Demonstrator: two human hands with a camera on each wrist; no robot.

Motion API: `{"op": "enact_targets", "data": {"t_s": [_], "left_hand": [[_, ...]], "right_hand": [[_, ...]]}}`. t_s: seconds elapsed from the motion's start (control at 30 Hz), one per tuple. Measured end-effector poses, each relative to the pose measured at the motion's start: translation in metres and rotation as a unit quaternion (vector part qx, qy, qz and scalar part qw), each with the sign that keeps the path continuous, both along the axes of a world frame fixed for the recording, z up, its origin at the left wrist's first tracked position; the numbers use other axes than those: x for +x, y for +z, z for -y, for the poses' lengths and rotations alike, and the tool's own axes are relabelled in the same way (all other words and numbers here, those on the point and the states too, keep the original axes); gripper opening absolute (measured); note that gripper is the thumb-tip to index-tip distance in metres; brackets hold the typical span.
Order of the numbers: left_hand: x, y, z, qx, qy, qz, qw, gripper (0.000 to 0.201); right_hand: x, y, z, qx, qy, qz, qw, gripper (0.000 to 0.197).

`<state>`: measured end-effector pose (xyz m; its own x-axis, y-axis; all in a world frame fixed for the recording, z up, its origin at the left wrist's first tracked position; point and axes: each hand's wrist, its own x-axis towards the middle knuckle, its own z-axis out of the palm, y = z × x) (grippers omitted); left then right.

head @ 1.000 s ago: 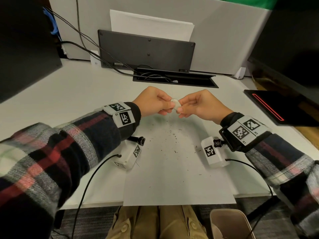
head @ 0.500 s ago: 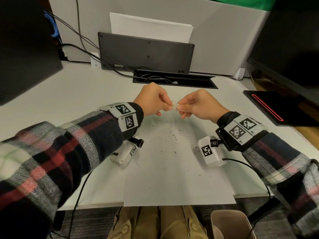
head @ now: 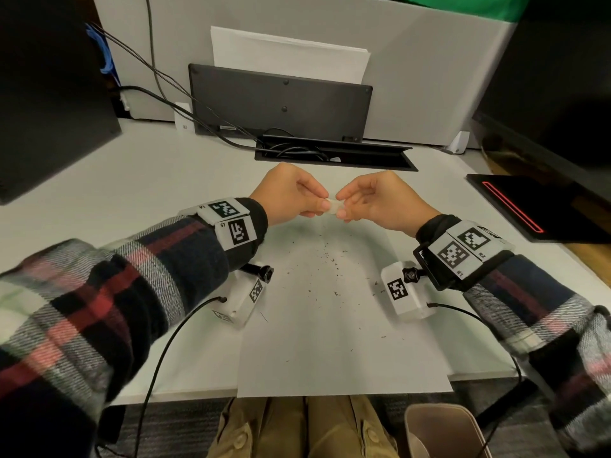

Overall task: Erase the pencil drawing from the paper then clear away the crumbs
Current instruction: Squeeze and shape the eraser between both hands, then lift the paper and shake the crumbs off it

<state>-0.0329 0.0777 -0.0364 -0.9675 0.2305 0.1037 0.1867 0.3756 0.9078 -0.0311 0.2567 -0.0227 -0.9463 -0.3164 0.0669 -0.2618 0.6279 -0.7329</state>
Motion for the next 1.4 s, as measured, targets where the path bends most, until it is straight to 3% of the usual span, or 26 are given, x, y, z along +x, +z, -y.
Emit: {"op": "enact_targets", "data": {"t_s": [0.13, 0.27, 0.33, 0.47, 0.63, 0.87, 0.97, 1.03, 1.13, 1.27, 1.4], "left_hand": [[-0.001, 0.001, 0.002, -0.004, -0.001, 0.011, 1.000, 0.022], [-0.005, 0.000, 0.008, -0.031, 0.015, 0.017, 0.999, 0.025], [-0.008, -0.002, 0.015, -0.036, 0.037, 0.018, 0.999, 0.025], [-0.014, -0.007, 0.039, -0.044, 0.087, 0.027, 0.995, 0.022], [-0.026, -0.017, 0.074, -0.148, 0.175, 0.047, 0.972, 0.024], [-0.038, -0.020, 0.096, -0.207, 0.215, 0.093, 0.950, 0.042], [-0.045, -0.019, 0.100, -0.231, 0.235, 0.091, 0.940, 0.029], [-0.047, -0.019, 0.102, -0.234, 0.234, 0.092, 0.939, 0.017], [-0.048, -0.021, 0.096, -0.237, 0.198, 0.076, 0.948, 0.028], [-0.049, -0.026, 0.082, -0.289, 0.120, 0.045, 0.949, 0.022], [-0.058, -0.027, 0.087, -0.327, 0.137, 0.035, 0.934, 0.017]], "right_hand": [[-0.005, -0.001, 0.003, 0.003, 0.002, -0.003, 1.000, 0.013], [-0.013, -0.004, 0.012, 0.074, 0.002, -0.045, 0.996, 0.003], [-0.018, -0.004, 0.015, 0.095, -0.004, -0.063, 0.993, 0.011], [-0.024, -0.005, 0.017, 0.120, 0.021, -0.040, 0.992, 0.018], [-0.029, -0.007, 0.022, 0.200, 0.042, -0.008, 0.979, 0.028], [-0.037, -0.013, 0.021, 0.354, 0.081, 0.078, 0.929, 0.045], [-0.039, -0.015, 0.019, 0.362, 0.083, 0.093, 0.924, 0.038], [-0.042, -0.017, 0.019, 0.359, 0.081, 0.093, 0.925, 0.036], [-0.044, -0.018, 0.020, 0.354, 0.078, 0.091, 0.928, 0.035], [-0.042, -0.019, 0.019, 0.341, 0.077, 0.095, 0.932, 0.034], [-0.042, -0.020, 0.018, 0.332, 0.071, 0.095, 0.936, 0.033]]}}
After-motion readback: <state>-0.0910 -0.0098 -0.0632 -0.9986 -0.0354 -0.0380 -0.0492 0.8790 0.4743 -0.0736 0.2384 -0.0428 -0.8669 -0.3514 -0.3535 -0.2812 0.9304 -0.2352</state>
